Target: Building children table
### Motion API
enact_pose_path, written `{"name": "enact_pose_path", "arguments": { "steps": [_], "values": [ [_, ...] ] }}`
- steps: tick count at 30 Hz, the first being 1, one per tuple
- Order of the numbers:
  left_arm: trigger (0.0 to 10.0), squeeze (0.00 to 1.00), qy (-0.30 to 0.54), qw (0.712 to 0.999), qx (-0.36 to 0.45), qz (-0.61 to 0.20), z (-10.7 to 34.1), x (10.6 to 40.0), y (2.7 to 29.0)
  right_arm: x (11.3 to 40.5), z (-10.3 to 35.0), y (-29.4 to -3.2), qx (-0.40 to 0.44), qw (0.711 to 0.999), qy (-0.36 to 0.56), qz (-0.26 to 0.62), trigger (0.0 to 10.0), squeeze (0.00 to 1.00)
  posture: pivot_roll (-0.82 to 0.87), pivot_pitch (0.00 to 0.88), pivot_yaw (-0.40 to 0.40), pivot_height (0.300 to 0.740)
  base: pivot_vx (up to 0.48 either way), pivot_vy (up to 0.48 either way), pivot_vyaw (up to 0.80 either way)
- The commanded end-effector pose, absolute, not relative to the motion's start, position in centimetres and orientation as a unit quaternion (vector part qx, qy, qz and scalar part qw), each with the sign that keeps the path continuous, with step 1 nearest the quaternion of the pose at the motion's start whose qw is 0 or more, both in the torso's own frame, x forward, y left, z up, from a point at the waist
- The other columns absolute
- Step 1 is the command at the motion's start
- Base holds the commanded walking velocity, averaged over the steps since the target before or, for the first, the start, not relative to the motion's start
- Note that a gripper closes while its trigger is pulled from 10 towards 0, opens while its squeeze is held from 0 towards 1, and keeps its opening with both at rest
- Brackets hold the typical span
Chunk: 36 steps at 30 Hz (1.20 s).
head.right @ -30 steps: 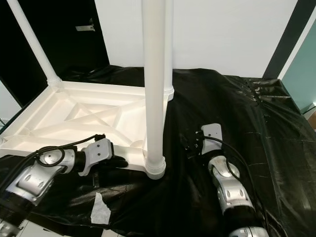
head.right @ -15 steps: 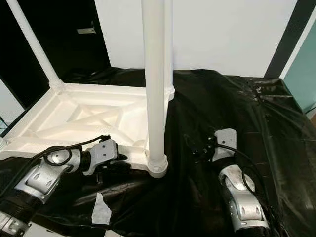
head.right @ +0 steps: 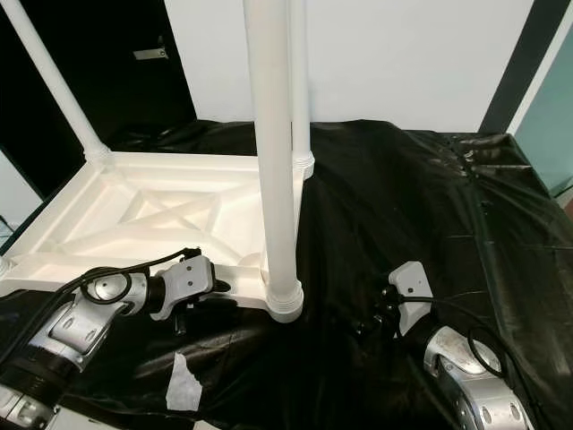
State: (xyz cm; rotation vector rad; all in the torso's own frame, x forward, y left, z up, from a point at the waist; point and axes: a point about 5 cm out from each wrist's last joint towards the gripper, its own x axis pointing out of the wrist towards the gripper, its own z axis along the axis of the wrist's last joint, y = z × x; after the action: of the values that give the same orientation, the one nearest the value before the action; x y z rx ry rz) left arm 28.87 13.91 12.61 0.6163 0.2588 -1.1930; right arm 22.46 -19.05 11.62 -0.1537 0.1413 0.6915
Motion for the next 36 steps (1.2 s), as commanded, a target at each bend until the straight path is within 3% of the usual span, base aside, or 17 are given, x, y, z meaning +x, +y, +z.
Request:
{"name": "enact_pose_path", "arguments": {
  "steps": [1, 6, 15, 21, 28, 36],
  "values": [
    [10.0, 0.0, 0.091, 0.808, 0.267, -0.517, 14.0, 29.4, 14.3, 22.3, 11.9, -19.0, -0.071, 0.932, 0.071, 0.349, 10.0, 0.0, -0.08, 0.0, 0.044, 0.74, 0.0, 0.0, 0.0],
    [10.0, 0.0, 0.089, 0.823, 0.211, -0.52, 15.0, 28.4, 15.7, 22.7, 12.8, -17.6, -0.068, 0.908, 0.074, 0.408, 10.0, 0.0, -0.07, 0.0, 0.032, 0.74, 0.0, 0.0, 0.0],
    [10.0, 0.0, 0.081, 0.841, 0.198, -0.497, 15.5, 28.0, 16.5, 24.4, 13.4, -15.8, -0.064, 0.899, 0.051, 0.429, 10.0, 0.0, -0.02, 0.0, 0.006, 0.74, 0.0, 0.0, 0.0],
    [10.0, 0.0, 0.047, 0.886, 0.207, -0.413, 15.8, 28.2, 16.8, 25.5, 13.9, -14.4, -0.059, 0.878, 0.05, 0.473, 10.0, 0.0, 0.02, 0.0, -0.023, 0.74, 0.0, 0.0, 0.0],
    [10.0, 0.0, 0.045, 0.897, 0.197, -0.394, 15.8, 27.8, 17.0, 25.1, 13.6, -13.8, -0.072, 0.849, 0.068, 0.519, 10.0, 0.0, 0.04, 0.0, -0.033, 0.74, 0.0, 0.0, 0.0],
    [10.0, 0.0, 0.045, 0.899, 0.2, -0.386, 15.7, 27.5, 17.1, 26.4, 13.8, -12.8, -0.072, 0.847, 0.057, 0.524, 10.0, 0.0, 0.06, 0.0, -0.035, 0.74, 0.0, 0.0, 0.0]
  ]
}}
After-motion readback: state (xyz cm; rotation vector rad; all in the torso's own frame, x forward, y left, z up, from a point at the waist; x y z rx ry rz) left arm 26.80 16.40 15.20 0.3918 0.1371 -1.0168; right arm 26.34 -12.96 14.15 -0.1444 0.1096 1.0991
